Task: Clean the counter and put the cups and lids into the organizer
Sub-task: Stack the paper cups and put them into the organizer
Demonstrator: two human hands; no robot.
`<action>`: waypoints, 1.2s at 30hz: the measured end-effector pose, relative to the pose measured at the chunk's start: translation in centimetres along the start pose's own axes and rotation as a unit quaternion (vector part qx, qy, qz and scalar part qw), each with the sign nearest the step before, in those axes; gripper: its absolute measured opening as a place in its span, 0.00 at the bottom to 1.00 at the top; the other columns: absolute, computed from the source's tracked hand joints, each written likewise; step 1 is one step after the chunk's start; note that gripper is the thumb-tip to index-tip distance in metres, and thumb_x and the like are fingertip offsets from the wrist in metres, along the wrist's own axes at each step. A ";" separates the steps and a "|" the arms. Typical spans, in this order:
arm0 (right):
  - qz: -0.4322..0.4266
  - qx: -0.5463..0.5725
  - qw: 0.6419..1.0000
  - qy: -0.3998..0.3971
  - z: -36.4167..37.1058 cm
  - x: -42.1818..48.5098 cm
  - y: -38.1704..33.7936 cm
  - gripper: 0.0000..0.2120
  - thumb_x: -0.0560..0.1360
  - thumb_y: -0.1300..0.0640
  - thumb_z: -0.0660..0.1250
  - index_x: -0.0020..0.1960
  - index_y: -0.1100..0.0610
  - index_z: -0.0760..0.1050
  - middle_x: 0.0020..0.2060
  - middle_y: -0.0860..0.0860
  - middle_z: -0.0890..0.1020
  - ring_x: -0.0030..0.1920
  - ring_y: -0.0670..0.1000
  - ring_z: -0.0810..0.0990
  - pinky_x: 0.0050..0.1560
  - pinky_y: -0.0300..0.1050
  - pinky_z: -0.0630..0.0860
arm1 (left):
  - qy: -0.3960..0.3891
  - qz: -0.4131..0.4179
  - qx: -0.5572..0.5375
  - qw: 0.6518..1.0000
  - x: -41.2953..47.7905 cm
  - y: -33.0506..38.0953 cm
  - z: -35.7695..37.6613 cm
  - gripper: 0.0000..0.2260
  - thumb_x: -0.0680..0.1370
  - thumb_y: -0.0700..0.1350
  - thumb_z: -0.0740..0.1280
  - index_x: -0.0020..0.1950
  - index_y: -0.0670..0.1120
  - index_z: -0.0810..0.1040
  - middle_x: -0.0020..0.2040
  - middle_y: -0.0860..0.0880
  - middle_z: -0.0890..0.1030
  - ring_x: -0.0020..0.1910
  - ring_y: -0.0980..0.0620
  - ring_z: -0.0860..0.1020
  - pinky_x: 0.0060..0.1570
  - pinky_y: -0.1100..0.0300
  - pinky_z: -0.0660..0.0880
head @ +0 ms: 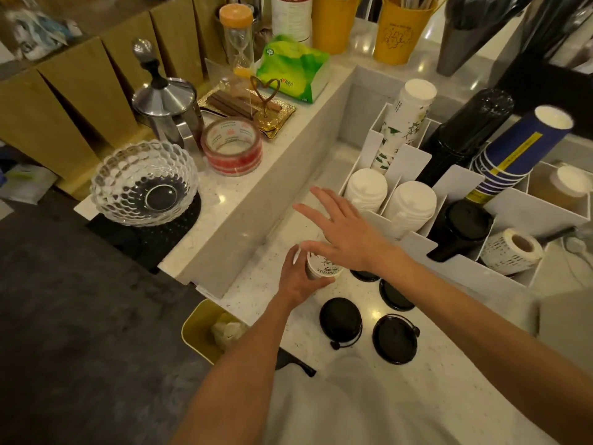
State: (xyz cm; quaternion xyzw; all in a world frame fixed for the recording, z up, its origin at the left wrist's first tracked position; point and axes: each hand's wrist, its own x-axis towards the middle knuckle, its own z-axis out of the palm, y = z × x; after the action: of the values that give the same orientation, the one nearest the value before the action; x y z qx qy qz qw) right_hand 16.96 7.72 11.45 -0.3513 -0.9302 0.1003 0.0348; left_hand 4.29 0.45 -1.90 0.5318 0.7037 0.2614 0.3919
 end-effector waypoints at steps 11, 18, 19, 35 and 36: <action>0.152 0.421 0.874 0.191 5.0 -2.8 0.4 0.32 0.68 0.39 0.74 0.68 0.38 0.64 0.64 0.36 0.70 0.66 0.41 0.70 0.66 0.47 0.70 | -0.005 0.009 0.001 1.000 -0.3 -0.1 0.0 0.43 0.68 0.60 0.76 0.77 0.53 0.58 0.79 0.47 0.58 0.79 0.47 0.52 0.75 0.50 0.58; 0.242 0.489 0.826 0.138 9.4 -3.5 0.8 0.45 0.59 0.36 0.79 0.66 0.28 0.55 0.62 0.30 0.70 0.65 0.35 0.69 0.60 0.30 0.70 | -0.011 0.021 0.023 0.999 -0.6 0.4 -0.3 0.43 0.71 0.57 0.75 0.78 0.50 0.56 0.79 0.47 0.58 0.79 0.45 0.53 0.76 0.44 0.60; 0.251 0.489 0.824 0.136 9.7 -3.4 0.8 0.44 0.58 0.36 0.79 0.65 0.28 0.55 0.63 0.32 0.71 0.66 0.37 0.70 0.61 0.34 0.71 | -0.013 0.021 0.025 0.999 -0.7 0.6 -0.3 0.43 0.71 0.57 0.75 0.78 0.50 0.56 0.79 0.46 0.58 0.79 0.45 0.54 0.75 0.43 0.60; 0.220 0.531 0.810 0.116 6.0 -1.3 1.2 0.46 0.64 0.54 0.80 0.72 0.47 0.55 0.67 0.47 0.70 0.68 0.45 0.70 0.65 0.45 0.71 | -0.073 0.154 -0.178 0.969 0.9 5.1 -4.7 0.32 0.72 0.37 0.76 0.65 0.68 0.73 0.63 0.61 0.80 0.62 0.61 0.78 0.54 0.68 0.77; 0.208 0.528 0.815 0.122 4.3 -0.8 1.7 0.45 0.63 0.54 0.80 0.70 0.46 0.56 0.66 0.46 0.71 0.67 0.44 0.71 0.65 0.48 0.72 | -0.082 0.154 -0.184 0.967 1.3 6.2 -5.4 0.32 0.72 0.39 0.76 0.63 0.73 0.71 0.62 0.68 0.78 0.61 0.66 0.77 0.51 0.73 0.75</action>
State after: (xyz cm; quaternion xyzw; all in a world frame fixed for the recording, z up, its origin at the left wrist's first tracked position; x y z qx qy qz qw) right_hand 18.04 7.76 6.87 -0.4731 -0.6277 0.5371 0.3061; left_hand 2.98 3.81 5.59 0.5721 0.5183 0.3995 0.4944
